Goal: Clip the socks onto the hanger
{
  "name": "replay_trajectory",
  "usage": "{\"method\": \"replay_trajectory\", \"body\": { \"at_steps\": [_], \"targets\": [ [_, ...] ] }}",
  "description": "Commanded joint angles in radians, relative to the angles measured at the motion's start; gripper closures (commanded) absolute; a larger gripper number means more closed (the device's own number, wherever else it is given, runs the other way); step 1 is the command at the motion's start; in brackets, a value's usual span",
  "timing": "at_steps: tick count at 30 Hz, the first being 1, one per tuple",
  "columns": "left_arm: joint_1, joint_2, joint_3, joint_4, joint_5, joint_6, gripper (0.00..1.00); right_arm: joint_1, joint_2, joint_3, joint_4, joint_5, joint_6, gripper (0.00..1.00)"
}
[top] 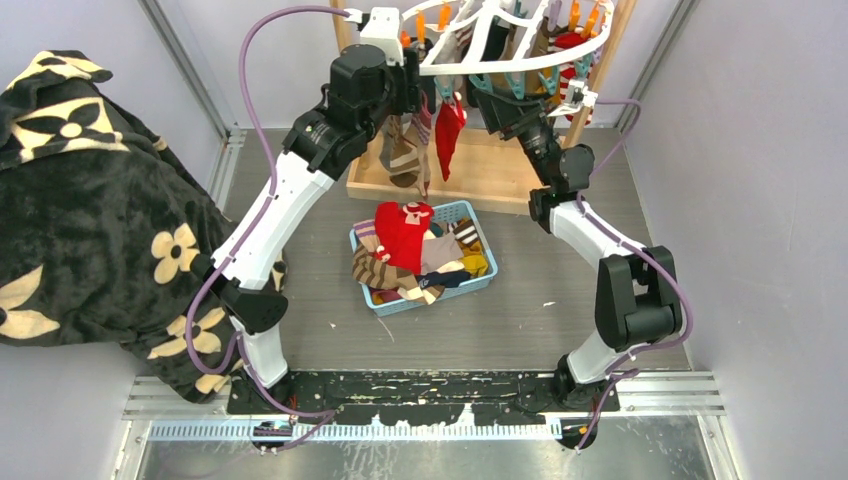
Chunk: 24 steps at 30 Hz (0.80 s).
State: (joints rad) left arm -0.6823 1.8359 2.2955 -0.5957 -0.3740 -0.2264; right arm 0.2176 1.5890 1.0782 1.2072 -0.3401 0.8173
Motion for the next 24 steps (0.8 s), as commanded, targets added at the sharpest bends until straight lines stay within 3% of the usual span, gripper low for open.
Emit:
{"method": "replay_trajectory", "body": {
  "at_steps": [1,10,24],
  "targets": [
    [0.005,-0.055,0.005,0.056,0.008,0.018,0.46,0.000,0.012,0.054,0.173,-0.076,0.117,0.37],
    [0.006,-0.062,-0.003,0.054,0.016,0.015,0.46,0.000,0.012,0.022,0.226,-0.079,0.151,0.38],
    [0.006,-0.077,-0.002,0.051,0.017,0.011,0.46,0.004,-0.006,0.031,0.199,-0.092,0.156,0.58]
  ]
}}
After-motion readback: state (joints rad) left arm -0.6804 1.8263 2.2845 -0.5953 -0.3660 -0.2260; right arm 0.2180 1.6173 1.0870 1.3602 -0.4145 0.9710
